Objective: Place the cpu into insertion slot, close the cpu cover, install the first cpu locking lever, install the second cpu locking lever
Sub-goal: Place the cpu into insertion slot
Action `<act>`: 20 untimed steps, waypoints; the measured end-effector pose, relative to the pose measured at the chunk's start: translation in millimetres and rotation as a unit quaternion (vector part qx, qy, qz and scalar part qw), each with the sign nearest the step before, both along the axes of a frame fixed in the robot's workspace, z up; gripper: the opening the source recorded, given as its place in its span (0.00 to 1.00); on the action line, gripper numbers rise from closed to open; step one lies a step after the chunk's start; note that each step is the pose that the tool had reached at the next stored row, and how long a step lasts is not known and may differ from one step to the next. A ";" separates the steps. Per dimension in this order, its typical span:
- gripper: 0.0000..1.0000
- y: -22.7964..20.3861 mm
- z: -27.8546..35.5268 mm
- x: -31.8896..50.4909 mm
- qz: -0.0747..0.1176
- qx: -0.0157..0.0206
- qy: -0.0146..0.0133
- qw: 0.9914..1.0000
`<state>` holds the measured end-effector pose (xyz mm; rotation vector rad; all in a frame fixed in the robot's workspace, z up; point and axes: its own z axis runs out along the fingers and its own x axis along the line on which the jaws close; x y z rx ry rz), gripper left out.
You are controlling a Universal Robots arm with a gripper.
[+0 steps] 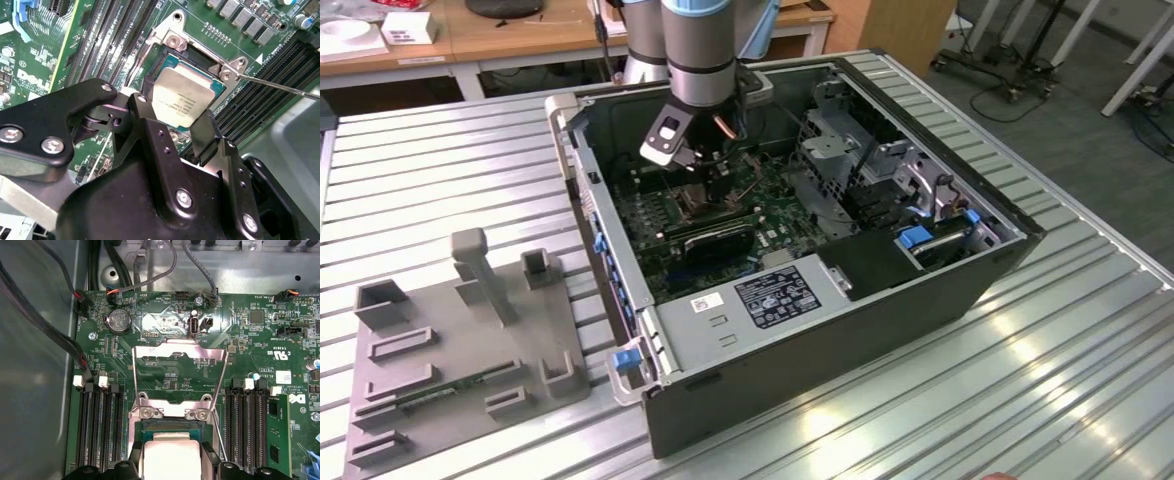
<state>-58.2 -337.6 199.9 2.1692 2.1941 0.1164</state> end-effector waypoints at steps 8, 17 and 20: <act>0.54 -0.4 -1.7 0.7 -0.015 0.000 0.000 1.000; 0.54 -0.4 -3.0 0.7 -0.016 0.000 0.000 1.000; 0.54 -0.4 -3.3 1.0 -0.016 0.000 0.000 1.000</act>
